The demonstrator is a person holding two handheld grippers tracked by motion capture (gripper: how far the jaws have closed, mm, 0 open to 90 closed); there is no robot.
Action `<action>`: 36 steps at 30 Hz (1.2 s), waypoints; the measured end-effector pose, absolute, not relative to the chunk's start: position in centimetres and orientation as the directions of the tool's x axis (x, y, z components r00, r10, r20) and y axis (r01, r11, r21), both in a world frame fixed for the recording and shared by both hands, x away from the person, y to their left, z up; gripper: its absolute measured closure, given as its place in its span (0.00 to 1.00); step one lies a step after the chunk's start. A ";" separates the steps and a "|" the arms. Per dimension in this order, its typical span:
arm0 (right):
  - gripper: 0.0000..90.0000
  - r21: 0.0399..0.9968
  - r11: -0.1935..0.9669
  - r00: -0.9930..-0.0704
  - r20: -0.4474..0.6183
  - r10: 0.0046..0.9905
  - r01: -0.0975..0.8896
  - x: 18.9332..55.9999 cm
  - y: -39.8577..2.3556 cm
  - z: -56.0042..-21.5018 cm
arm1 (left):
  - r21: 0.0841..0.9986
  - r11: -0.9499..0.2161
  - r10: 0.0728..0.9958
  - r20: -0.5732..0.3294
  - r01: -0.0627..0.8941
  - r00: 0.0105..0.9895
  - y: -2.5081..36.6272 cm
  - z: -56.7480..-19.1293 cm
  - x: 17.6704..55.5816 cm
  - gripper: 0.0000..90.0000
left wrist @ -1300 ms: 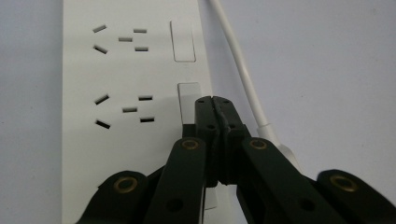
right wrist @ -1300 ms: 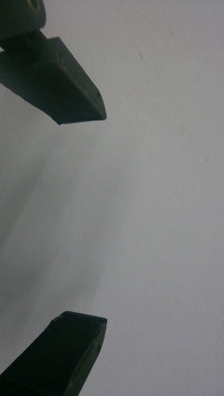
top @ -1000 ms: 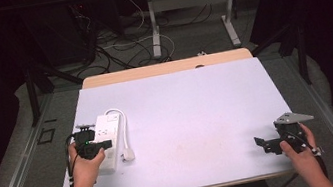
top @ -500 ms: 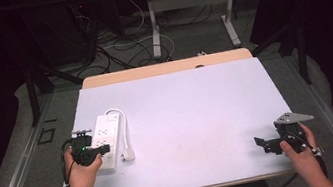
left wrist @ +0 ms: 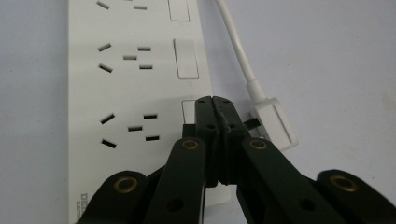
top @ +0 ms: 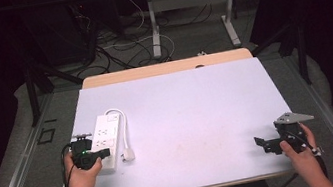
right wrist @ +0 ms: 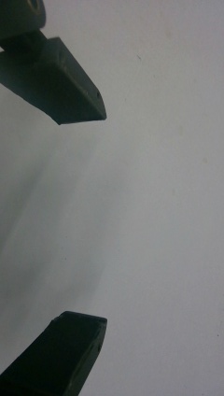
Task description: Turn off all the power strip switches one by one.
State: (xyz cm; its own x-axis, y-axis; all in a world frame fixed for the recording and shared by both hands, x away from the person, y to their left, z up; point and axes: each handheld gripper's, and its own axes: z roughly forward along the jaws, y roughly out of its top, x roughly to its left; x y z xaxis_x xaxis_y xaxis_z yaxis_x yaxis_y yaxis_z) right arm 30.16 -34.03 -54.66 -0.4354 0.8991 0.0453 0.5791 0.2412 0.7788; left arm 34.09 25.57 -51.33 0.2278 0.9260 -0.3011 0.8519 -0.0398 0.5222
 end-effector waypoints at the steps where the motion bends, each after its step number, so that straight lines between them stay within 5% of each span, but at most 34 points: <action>1: 0.02 0.779 0.241 -0.435 0.045 0.899 0.579 30.2 -34.0 -54.7 | 0.520 -0.047 0.926 -0.297 0.853 0.232 25.6 -51.4 34.1 1.00; 36: 0.02 0.779 0.242 -0.437 0.045 0.899 0.579 30.2 -34.0 -54.7 | 0.523 -0.024 0.919 -0.324 0.852 0.224 25.3 -52.5 33.6 1.00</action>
